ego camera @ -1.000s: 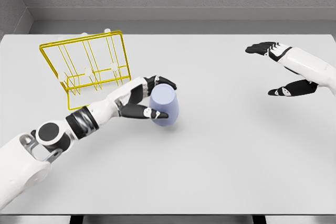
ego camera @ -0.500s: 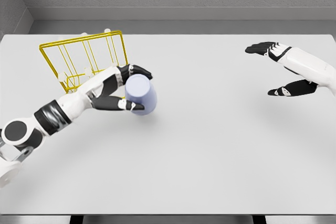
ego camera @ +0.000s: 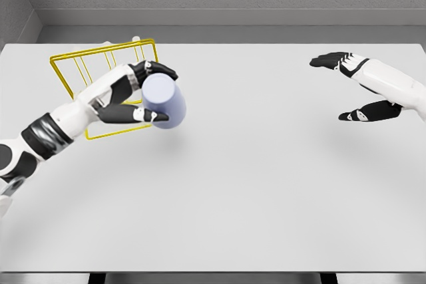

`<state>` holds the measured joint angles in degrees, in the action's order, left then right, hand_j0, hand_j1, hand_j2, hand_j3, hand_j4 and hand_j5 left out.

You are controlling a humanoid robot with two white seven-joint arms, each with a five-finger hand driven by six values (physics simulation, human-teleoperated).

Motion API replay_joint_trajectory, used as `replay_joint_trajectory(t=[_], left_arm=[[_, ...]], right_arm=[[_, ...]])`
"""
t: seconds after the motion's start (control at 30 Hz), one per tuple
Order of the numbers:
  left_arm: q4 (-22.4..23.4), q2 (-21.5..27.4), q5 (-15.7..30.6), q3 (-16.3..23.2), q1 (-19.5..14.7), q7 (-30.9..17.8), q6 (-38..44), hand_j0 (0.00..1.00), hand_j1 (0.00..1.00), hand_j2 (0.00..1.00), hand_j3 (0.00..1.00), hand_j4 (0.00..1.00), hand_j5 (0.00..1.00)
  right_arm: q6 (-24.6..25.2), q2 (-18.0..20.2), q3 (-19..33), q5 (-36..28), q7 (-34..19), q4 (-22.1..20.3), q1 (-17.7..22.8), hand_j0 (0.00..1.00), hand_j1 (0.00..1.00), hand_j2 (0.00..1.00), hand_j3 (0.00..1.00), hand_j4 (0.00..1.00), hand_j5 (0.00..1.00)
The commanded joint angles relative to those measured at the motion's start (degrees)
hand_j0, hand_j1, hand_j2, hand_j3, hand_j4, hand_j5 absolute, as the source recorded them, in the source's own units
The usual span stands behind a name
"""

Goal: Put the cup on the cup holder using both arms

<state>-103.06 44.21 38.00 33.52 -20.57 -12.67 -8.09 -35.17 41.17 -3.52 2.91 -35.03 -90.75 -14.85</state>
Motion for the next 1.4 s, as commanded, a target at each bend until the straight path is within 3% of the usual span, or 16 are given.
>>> replay_joint_trajectory(t=[0.0,1.37], left_arm=[[0.0,0.4,0.2,-0.6,-0.1,0.0,-1.1,0.65,0.65,0.65,0.65,0.65,0.65],[1.3,3.1,-0.1,-4.2,-0.4,4.1,-2.9,0.66,0.66,0.66,0.66,0.66,0.66]], right_arm=[[0.2,0.1,0.0,-0.5,0.0,0.0,0.0,1.0,1.0,1.0,1.0,1.0,1.0],[0.2,0.1,0.0,-0.3,0.0,0.5,0.0,1.0,1.0,1.0,1.0,1.0,1.0]])
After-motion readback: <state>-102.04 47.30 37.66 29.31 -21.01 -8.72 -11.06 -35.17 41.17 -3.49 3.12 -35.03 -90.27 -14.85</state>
